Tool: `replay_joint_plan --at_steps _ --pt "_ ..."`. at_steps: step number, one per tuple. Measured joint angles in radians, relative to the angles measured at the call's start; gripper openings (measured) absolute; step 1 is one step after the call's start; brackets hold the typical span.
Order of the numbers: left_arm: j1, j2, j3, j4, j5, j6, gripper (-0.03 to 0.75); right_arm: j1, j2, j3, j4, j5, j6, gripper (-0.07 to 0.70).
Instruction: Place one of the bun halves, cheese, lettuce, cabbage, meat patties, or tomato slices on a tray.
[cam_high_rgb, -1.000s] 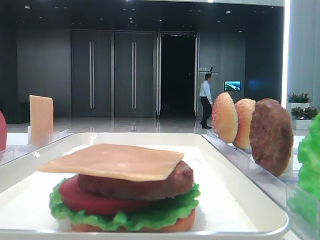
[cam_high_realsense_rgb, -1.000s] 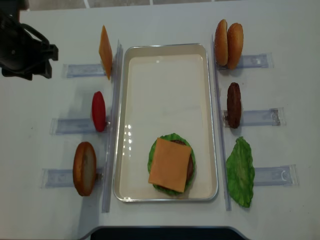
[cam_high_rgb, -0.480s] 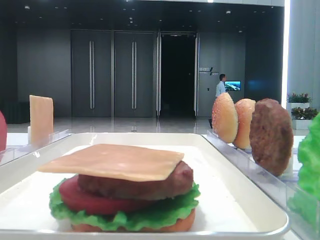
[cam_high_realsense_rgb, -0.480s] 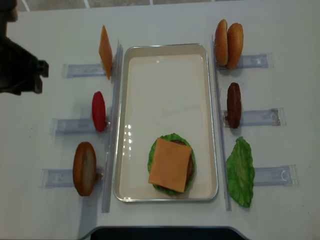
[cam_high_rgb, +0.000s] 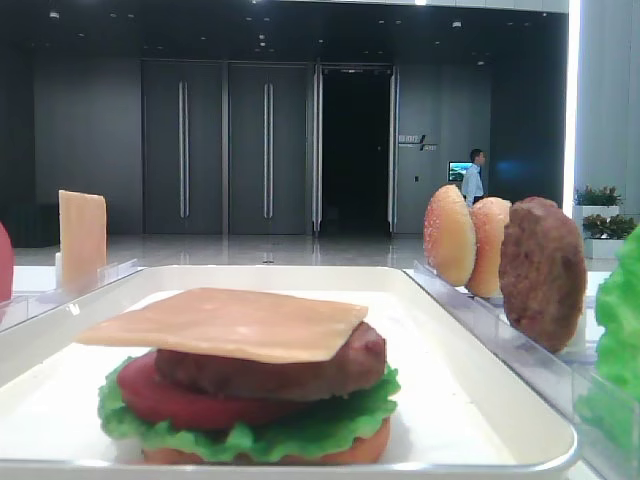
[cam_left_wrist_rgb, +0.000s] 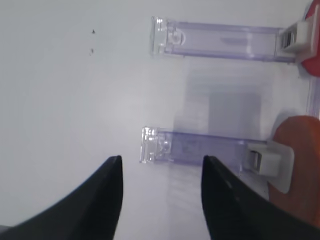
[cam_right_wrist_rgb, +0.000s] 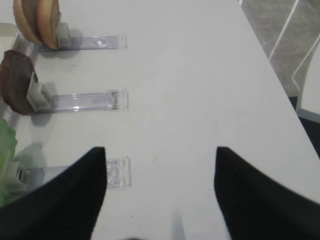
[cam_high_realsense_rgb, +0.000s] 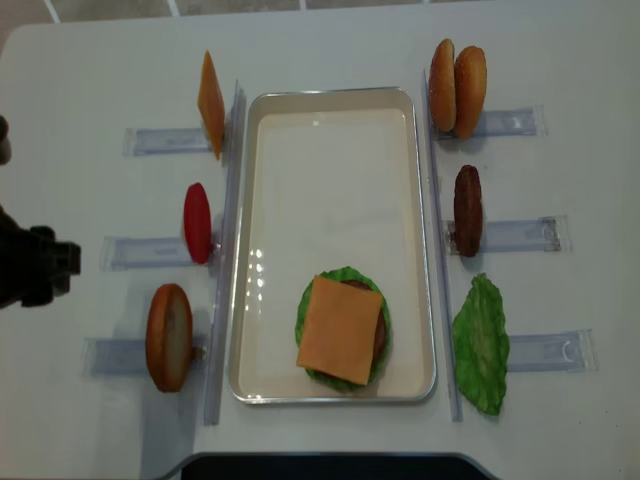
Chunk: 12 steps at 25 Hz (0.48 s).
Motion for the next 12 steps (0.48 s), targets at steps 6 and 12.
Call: replay_joint_plan --at_steps 6,12 --pt "0.000 -0.183 0.140 -0.014 0.005 -0.011 0.391 0.000 0.000 0.000 0.000 0.000 0.000 0.470" --pt "0.000 -0.402 0.182 -0.046 0.019 -0.013 0.391 0.000 0.000 0.000 0.000 0.000 0.000 0.470"
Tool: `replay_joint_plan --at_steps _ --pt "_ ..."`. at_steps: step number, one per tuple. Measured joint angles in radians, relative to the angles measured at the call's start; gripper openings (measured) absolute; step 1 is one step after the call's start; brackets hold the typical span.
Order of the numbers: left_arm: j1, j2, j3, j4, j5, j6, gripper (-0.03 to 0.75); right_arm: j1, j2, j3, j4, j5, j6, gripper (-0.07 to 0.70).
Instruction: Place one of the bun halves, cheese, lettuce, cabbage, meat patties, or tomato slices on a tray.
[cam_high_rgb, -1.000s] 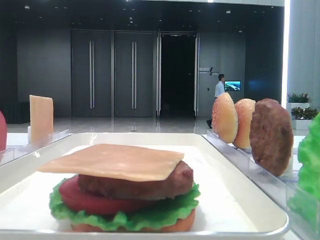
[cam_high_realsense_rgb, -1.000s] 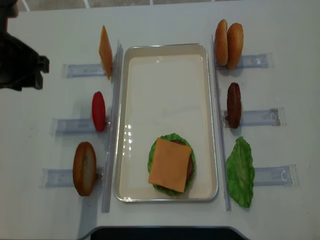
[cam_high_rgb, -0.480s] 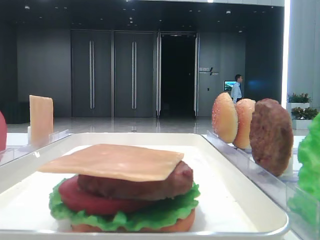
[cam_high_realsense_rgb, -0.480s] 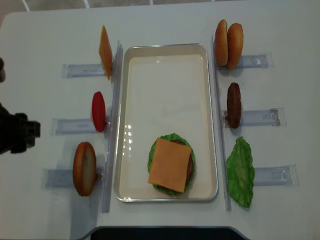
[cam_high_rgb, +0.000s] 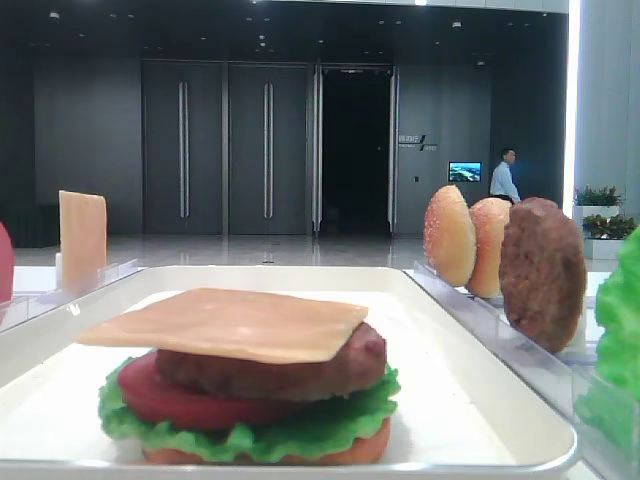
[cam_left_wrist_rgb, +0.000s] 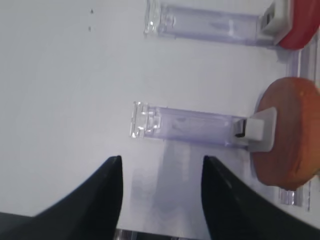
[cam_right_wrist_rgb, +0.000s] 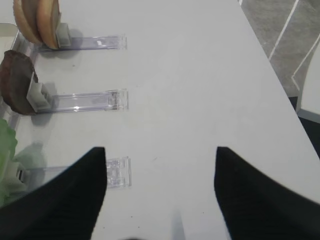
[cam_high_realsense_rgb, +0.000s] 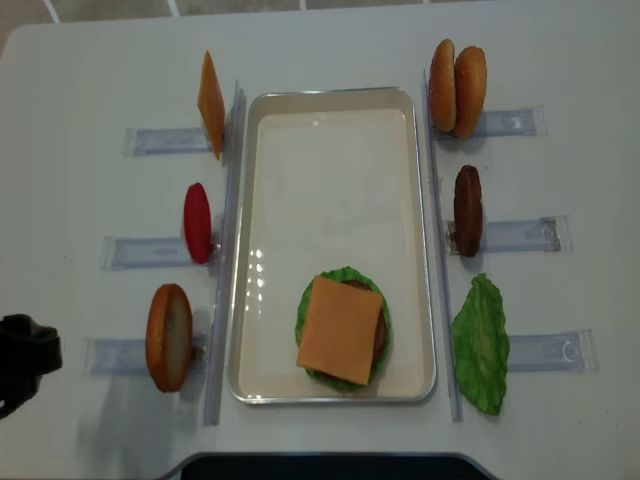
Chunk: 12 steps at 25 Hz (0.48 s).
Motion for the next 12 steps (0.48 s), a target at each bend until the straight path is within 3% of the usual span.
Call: replay_joint_plan --at_steps 12 --pt "0.000 -0.331 0.000 -0.088 0.038 0.044 0.391 0.000 0.000 0.000 0.000 0.000 0.000 0.470"
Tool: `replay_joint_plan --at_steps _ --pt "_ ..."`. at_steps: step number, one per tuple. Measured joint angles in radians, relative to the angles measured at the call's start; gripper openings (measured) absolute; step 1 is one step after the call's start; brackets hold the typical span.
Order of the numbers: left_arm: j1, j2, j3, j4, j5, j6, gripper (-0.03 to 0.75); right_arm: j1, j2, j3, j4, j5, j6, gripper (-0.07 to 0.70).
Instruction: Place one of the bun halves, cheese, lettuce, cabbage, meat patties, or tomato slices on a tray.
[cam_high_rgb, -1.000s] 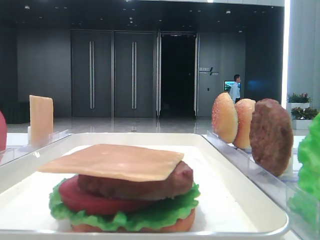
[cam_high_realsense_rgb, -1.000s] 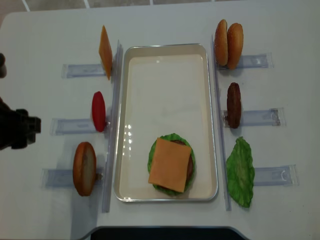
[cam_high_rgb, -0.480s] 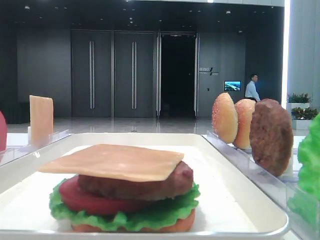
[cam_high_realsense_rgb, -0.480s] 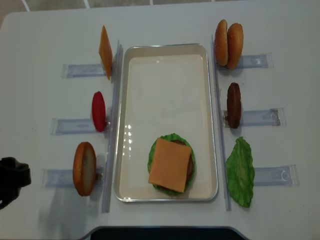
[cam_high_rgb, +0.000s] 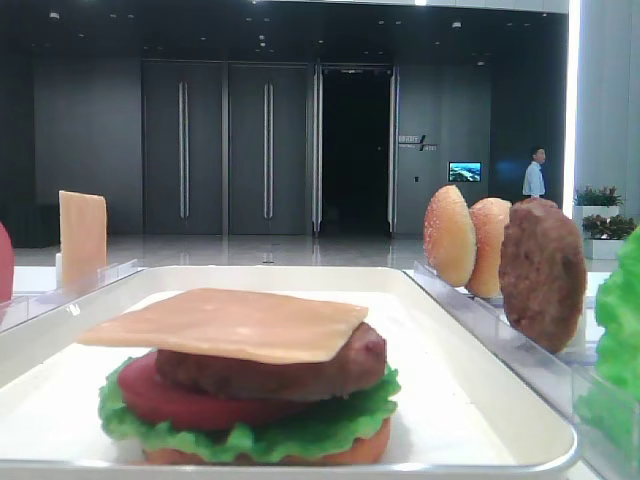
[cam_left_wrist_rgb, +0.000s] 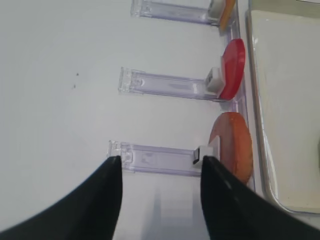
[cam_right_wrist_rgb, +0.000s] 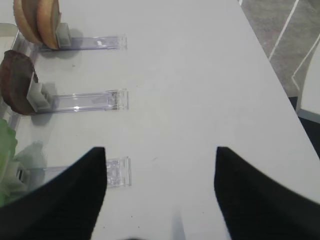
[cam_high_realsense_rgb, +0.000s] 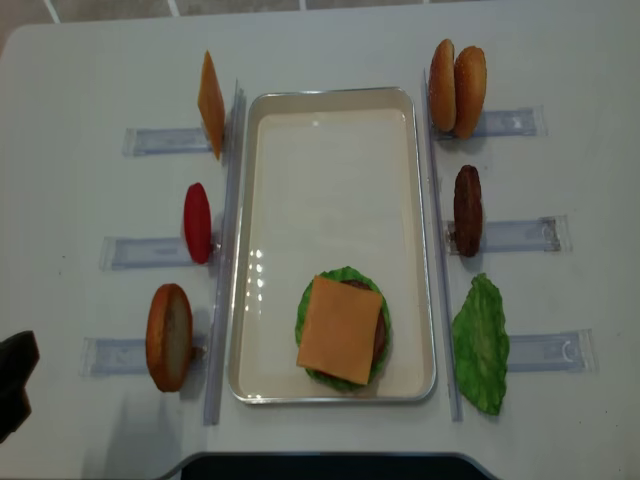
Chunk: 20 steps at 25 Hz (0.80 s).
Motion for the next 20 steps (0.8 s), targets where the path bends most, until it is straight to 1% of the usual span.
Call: replay_joint_plan --at_steps 5,6,15,20 --pt "0.000 -0.082 0.019 -0.030 0.071 0.084 0.391 0.000 0.000 0.000 0.000 0.000 0.000 0.470" --pt "0.000 -0.101 0.022 -0.032 0.079 0.091 0.391 0.000 0.000 0.000 0.000 0.000 0.000 0.470" --pt "0.000 -0.266 0.023 -0.034 0.095 0.098 0.391 0.000 0.000 0.000 0.000 0.000 0.000 0.470" --pt "0.000 -0.274 0.023 -0.035 0.096 0.098 0.391 0.000 0.000 0.000 0.000 0.000 0.000 0.470"
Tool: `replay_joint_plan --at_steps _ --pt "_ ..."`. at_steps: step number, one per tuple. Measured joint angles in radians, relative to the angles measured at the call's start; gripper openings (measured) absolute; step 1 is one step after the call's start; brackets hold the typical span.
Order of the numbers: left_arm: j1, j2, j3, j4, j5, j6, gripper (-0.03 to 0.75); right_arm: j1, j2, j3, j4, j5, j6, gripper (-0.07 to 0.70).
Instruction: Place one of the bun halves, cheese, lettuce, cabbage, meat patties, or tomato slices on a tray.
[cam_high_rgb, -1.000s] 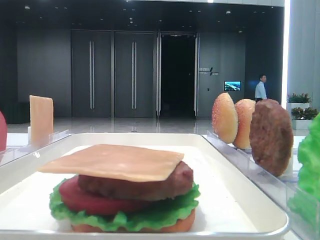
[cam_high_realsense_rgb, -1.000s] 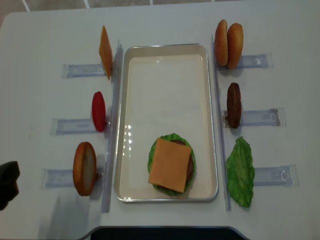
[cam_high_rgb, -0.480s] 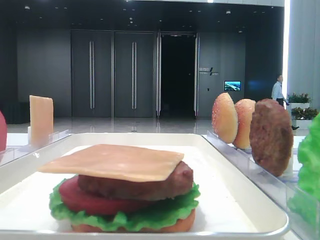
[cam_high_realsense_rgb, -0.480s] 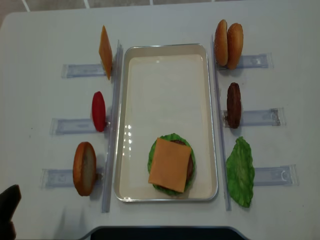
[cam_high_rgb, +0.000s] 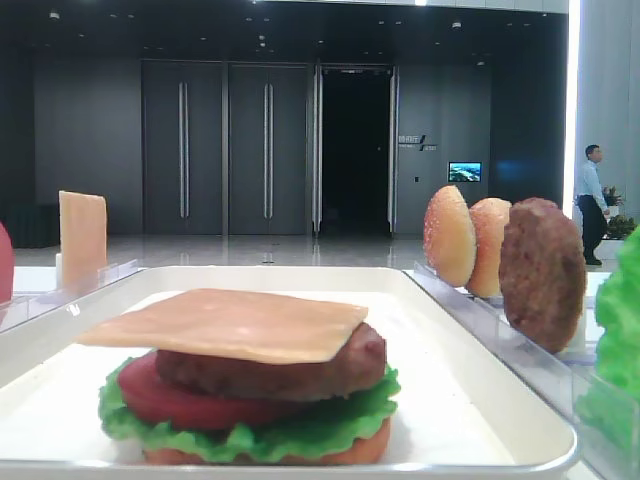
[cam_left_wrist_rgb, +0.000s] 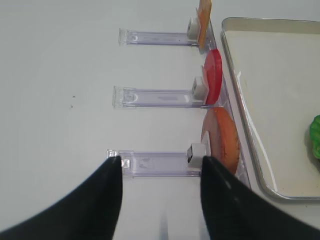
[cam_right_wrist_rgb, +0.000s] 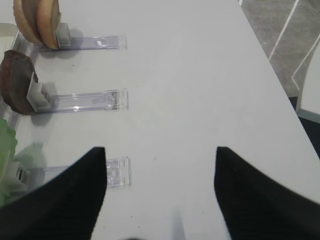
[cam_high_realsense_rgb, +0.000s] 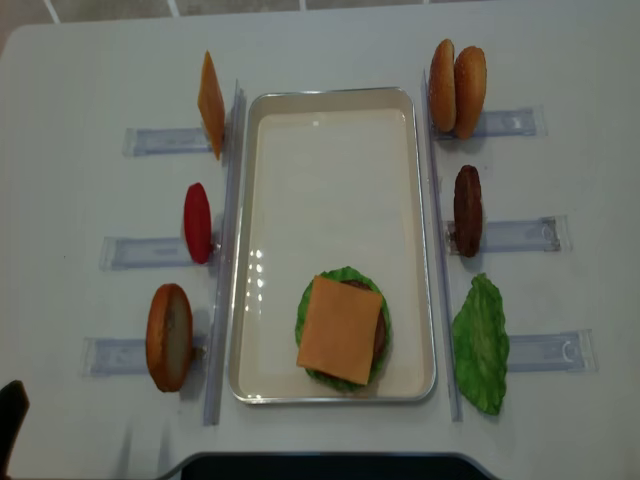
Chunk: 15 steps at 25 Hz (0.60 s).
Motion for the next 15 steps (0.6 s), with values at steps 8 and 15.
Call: replay_joint_plan --at_steps 8,15 --pt "0.000 0.000 0.000 0.000 0.000 0.000 0.391 0.000 0.000 0.000 0.000 0.000 0.000 0.470" --pt "0.000 0.000 0.000 0.000 0.000 0.000 0.391 0.000 0.000 0.000 0.000 0.000 0.000 0.470"
